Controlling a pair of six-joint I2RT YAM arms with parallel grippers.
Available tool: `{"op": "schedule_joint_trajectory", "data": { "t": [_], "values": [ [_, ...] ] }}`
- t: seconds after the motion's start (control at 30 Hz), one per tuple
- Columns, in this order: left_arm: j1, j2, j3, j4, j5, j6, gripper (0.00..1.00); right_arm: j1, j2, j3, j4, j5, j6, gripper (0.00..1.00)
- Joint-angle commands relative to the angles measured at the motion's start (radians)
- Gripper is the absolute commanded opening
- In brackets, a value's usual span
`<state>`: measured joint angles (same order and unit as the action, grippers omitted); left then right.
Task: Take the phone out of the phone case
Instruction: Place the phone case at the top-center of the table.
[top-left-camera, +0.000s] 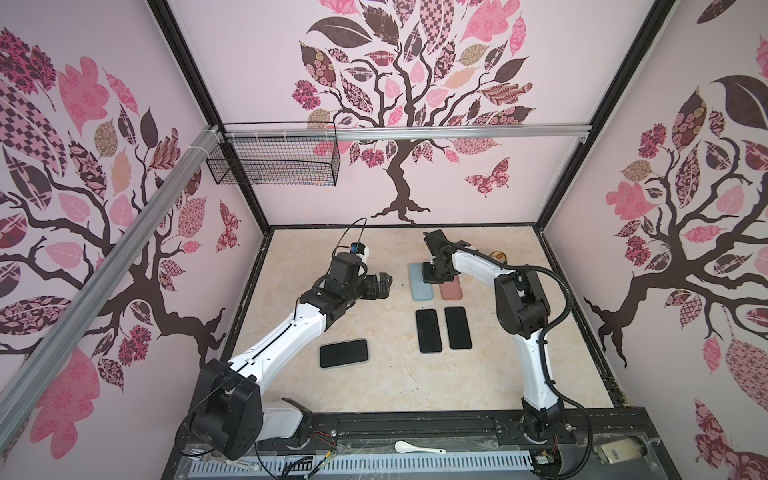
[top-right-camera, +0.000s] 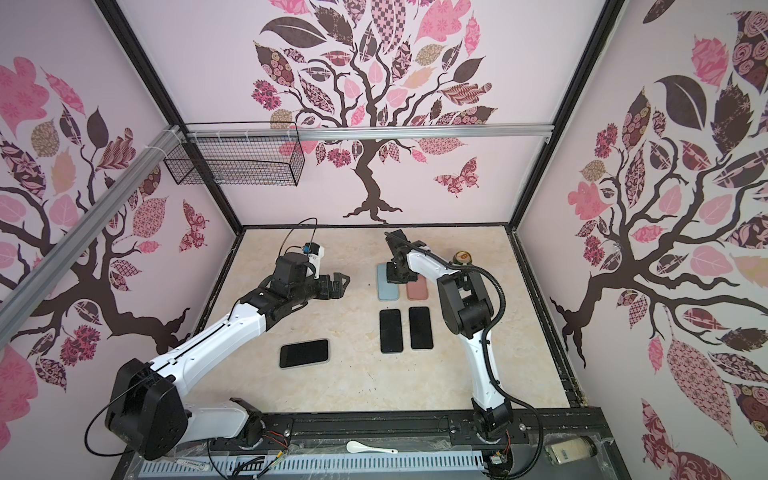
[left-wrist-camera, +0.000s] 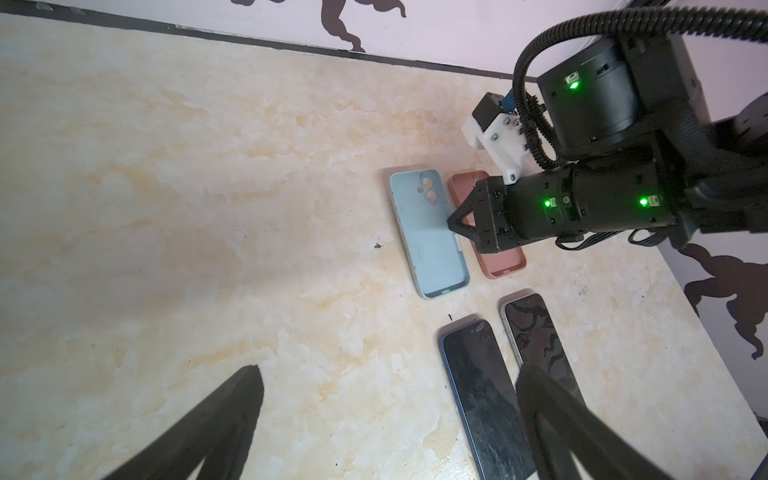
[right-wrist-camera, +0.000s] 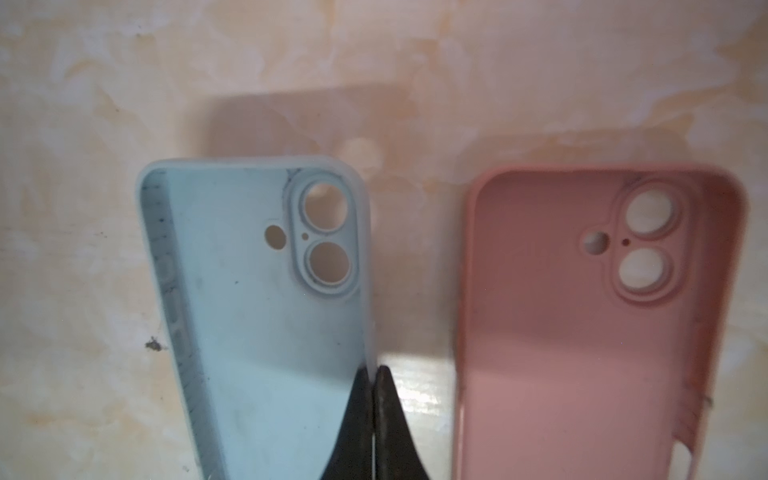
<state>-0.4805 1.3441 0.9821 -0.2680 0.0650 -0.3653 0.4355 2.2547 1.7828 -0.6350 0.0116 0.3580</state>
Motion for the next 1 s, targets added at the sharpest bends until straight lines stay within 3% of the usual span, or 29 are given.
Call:
{"op": "schedule_joint_trajectory", "data": {
  "t": [0.0,0.1,0.3,0.57,0.8,0.97],
  "values": [
    [0.002,0.016,-0.01,-0.017,-0.009,0.014,0.98,-0.005,0.044,0.043,-0.041,0.034,0.01,0.0],
    [0.002,0.022,-0.008,-0.019,-0.01,0.014,0.98,-0.005,0.051,0.044,-0.037,0.028,0.011,0.0],
    [0.002,0.028,-0.003,-0.031,-0.015,0.016,0.98,-0.006,0.057,0.046,-0.031,0.015,0.019,0.15],
    [0.001,0.004,-0.006,-0.061,-0.052,0.013,0.98,-0.006,0.046,0.058,-0.04,-0.003,0.021,0.18],
    [0.0,-0.137,-0.021,-0.182,-0.167,-0.014,0.98,-0.007,-0.049,0.076,-0.085,-0.05,0.018,0.32],
    [-0.003,-0.277,-0.082,-0.285,-0.196,-0.1,0.98,0.005,-0.209,-0.087,0.009,-0.133,0.026,0.43]
  ]
}}
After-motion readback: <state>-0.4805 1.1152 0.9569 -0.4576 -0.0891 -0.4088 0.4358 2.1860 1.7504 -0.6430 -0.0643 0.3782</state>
